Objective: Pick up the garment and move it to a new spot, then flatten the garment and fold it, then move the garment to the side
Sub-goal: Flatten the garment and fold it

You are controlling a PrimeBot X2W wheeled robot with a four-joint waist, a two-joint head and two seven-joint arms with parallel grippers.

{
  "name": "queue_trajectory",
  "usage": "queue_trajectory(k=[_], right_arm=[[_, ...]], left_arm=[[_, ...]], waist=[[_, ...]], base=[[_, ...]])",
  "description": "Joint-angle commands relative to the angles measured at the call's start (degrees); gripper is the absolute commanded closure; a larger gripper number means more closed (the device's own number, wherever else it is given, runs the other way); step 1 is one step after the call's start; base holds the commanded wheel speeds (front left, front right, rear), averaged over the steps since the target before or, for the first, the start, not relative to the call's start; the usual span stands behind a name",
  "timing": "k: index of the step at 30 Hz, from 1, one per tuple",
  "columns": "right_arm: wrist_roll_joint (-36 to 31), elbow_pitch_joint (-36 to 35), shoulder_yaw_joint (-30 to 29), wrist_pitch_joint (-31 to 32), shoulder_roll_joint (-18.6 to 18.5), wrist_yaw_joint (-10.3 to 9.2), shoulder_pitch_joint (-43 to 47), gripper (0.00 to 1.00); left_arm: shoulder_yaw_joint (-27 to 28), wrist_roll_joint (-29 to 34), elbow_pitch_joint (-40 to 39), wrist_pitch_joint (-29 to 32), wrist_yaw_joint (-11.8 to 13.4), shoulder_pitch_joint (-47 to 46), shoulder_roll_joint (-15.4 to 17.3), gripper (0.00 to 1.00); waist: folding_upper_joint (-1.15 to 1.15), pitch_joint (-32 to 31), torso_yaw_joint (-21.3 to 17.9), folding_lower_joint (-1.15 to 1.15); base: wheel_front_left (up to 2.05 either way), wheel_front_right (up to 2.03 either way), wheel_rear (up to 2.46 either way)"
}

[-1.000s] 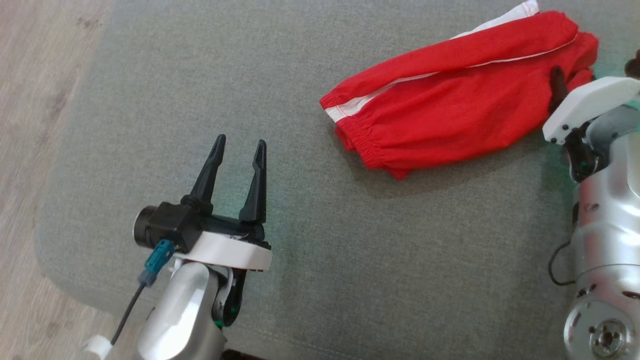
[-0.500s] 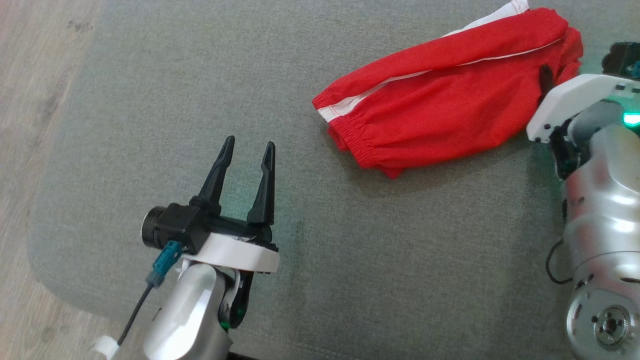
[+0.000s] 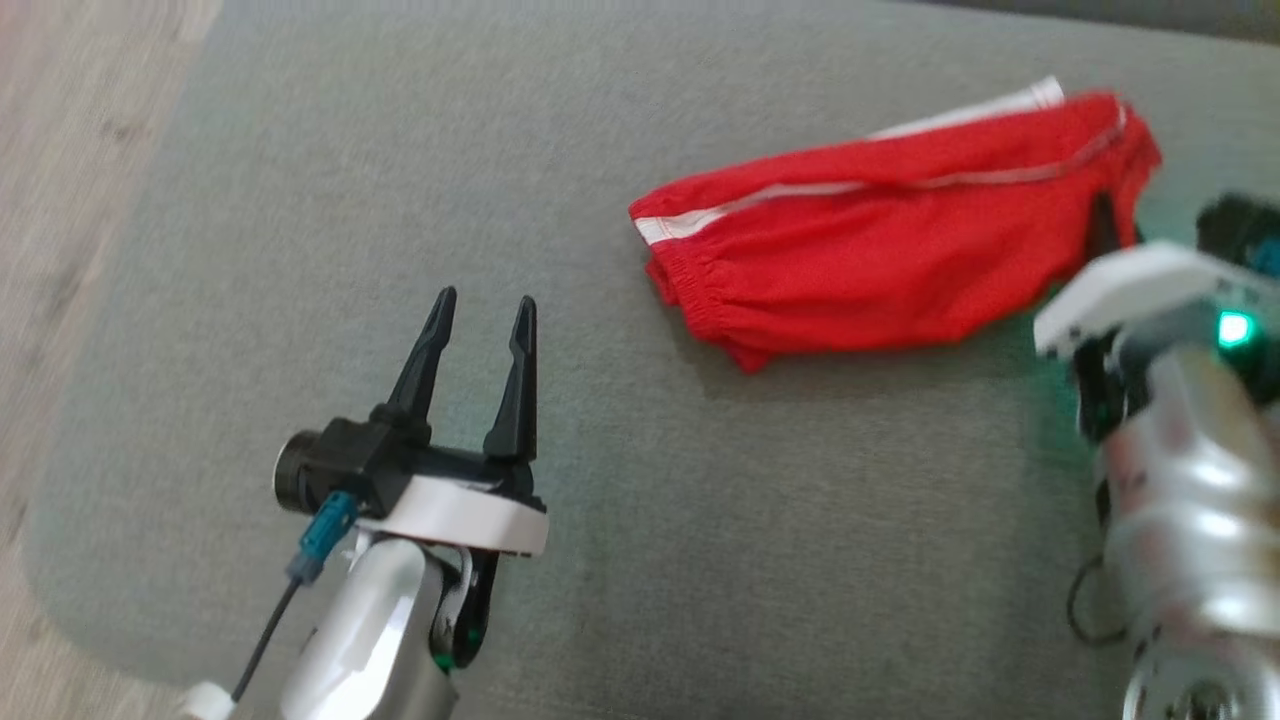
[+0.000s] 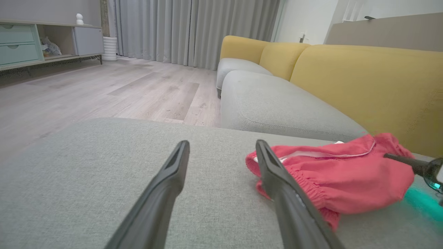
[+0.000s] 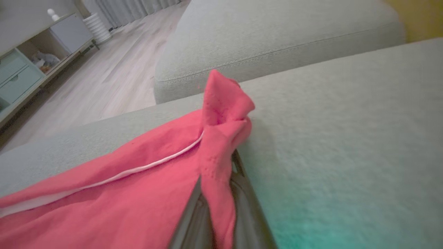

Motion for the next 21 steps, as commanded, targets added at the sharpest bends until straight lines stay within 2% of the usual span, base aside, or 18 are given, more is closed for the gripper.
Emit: queue_trajectory(k=[1, 12, 21], right_arm=[[0.9, -2.0, 1.3, -1.0, 0.7, -0.05, 0.4, 1.00], [9.7, -12.5, -0.4, -2.6, 1.3, -0.05, 15.8, 1.00], [18.6, -17.3, 5.2, -2.1, 1.4, -0.05, 20.7, 1.00]], left_arm=[[2.2, 0.5, -1.4, -0.4, 0.2, 0.1, 0.5, 0.00], [3.5, 2.0, -1.3, -0.4, -0.2, 3.7, 0.5, 0.00], [3.8, 2.8, -1.1, -0.4, -0.8, 4.6, 0.5, 0.00]], waist=[[0.00, -2.2, -2.0, 0.00], [0.00, -7.1, -6.5, 0.00], [0.00, -6.8, -7.2, 0.00]], base=[[0.00, 0.00, 0.00], [0.00, 0.00, 0.00], [0.00, 0.00, 0.00]])
